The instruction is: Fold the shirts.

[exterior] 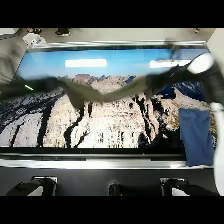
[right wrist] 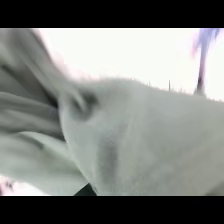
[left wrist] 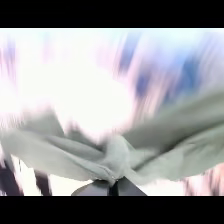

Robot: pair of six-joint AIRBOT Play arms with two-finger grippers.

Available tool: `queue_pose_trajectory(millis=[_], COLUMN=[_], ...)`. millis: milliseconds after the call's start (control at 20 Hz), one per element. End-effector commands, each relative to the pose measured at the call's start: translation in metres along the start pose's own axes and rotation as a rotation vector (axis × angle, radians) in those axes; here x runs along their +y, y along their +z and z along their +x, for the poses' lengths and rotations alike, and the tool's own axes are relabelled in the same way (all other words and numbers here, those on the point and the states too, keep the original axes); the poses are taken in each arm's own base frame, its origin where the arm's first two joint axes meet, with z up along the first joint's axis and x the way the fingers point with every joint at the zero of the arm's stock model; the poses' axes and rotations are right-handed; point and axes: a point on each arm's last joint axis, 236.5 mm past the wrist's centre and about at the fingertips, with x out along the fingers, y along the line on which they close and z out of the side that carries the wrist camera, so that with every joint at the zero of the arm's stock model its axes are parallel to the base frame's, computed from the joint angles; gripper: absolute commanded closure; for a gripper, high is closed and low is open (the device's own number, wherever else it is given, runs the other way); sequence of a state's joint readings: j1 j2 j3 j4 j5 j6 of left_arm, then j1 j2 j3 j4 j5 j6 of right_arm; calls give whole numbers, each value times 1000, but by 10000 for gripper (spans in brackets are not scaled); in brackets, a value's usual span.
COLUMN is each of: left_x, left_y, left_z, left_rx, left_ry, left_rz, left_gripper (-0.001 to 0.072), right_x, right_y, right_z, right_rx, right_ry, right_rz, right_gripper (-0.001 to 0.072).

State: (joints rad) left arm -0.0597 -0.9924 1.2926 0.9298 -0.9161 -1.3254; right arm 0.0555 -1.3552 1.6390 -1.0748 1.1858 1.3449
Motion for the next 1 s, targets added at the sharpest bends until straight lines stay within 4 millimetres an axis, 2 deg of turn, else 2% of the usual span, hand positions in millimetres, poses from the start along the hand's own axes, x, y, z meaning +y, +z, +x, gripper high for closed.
queue_pose_trajectory(millis=[0, 50, 100, 150, 200, 250, 350, 450, 500, 600, 750, 850, 950], left_x=[-94, -116, -135, -148, -156, -157, -140, -111, -93, -54, 8, 49, 86], left_y=[150, 167, 172, 170, 167, 165, 167, 164, 157, 129, 84, 59, 36], left_z=[-197, -252, -293, -318, -335, -345, -346, -320, -295, -235, -144, -86, -31], left_rx=[-577, -707, -796, -844, -877, -896, -894, -801, -714, -506, -279, -197, -135], left_ry=[56, 66, 57, 41, 35, 55, 155, 249, 283, 321, 364, 391, 406], left_rz=[245, 269, 277, 282, 295, 310, 343, 351, 341, 296, 229, 197, 168], left_gripper=[685, 684, 685, 685, 685, 685, 685, 684, 685, 684, 683, 683, 683], right_x=[84, 105, 121, 133, 139, 141, 133, 113, 104, 96, 75, 50, 26], right_y=[92, 92, 84, 69, 52, 35, -5, -65, -93, -122, -182, -207, -213], right_z=[-193, -239, -269, -288, -294, -293, -270, -230, -213, -175, -105, -47, 6], right_rx=[-510, -612, -662, -662, -628, -570, -373, -32, 132, 287, 513, 529, 491], right_ry=[-43, -36, -20, 1, 19, 28, 18, -8, -12, 27, 67, 48, 25], right_rz=[-220, -226, -209, -178, -139, -98, -31, 49, 89, 186, 349, 468, 584], right_gripper=[672, 672, 672, 672, 672, 671, 671, 672, 672, 672, 671, 670, 670])
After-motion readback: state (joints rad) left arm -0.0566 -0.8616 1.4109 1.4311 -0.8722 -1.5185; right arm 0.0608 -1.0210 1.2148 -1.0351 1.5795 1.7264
